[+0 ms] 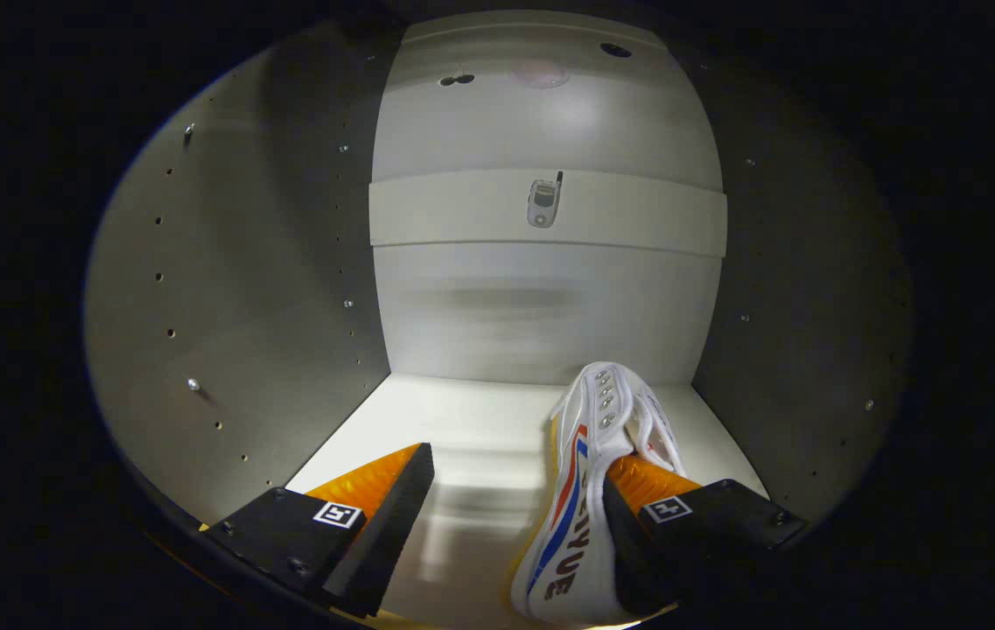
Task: Open the shoe cabinet door, grab the shoes and put them into the shoe cabinet, then close the shoe cabinet door.
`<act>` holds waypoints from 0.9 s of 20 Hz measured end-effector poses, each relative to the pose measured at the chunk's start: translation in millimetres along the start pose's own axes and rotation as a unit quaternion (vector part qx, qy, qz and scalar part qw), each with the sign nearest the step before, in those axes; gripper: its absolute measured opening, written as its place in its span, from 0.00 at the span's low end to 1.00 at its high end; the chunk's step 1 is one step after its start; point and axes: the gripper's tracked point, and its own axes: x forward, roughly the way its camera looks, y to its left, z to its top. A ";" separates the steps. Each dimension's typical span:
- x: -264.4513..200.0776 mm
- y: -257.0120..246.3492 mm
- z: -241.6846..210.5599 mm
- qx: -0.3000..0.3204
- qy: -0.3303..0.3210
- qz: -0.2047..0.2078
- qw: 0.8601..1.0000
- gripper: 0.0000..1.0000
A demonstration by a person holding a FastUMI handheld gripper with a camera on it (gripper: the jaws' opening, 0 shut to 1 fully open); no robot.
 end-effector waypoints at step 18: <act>-127.4 11.4 37.7 0.016 -0.064 -0.013 0.998 0.97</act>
